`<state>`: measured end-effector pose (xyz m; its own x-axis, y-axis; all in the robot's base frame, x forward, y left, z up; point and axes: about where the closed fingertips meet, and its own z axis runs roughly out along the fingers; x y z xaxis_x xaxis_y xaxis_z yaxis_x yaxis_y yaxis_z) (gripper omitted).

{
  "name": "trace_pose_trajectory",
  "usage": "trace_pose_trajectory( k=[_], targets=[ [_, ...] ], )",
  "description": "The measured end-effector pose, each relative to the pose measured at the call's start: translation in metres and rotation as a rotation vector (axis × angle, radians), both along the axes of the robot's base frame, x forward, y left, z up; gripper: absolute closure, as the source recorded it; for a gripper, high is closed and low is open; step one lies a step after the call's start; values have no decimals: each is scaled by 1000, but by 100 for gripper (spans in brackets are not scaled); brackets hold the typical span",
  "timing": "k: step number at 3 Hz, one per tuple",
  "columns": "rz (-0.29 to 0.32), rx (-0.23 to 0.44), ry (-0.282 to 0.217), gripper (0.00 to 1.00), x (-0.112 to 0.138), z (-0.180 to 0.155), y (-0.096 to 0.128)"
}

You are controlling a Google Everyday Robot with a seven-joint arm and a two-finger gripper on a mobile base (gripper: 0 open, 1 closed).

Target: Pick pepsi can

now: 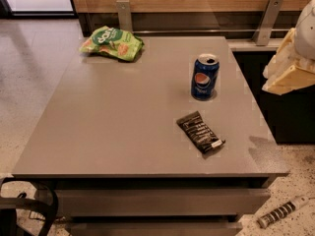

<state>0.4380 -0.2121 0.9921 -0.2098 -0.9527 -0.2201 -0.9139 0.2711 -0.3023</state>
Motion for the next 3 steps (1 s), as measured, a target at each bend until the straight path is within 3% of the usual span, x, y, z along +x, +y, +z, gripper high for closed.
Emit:
trace_pose_trajectory(
  k=[1,2,3],
  targets=[
    [0,0,0,59,0,0,0],
    [0,0,-10,38,0,3,1],
    [0,0,-19,7,-1,5,2]
  ],
)
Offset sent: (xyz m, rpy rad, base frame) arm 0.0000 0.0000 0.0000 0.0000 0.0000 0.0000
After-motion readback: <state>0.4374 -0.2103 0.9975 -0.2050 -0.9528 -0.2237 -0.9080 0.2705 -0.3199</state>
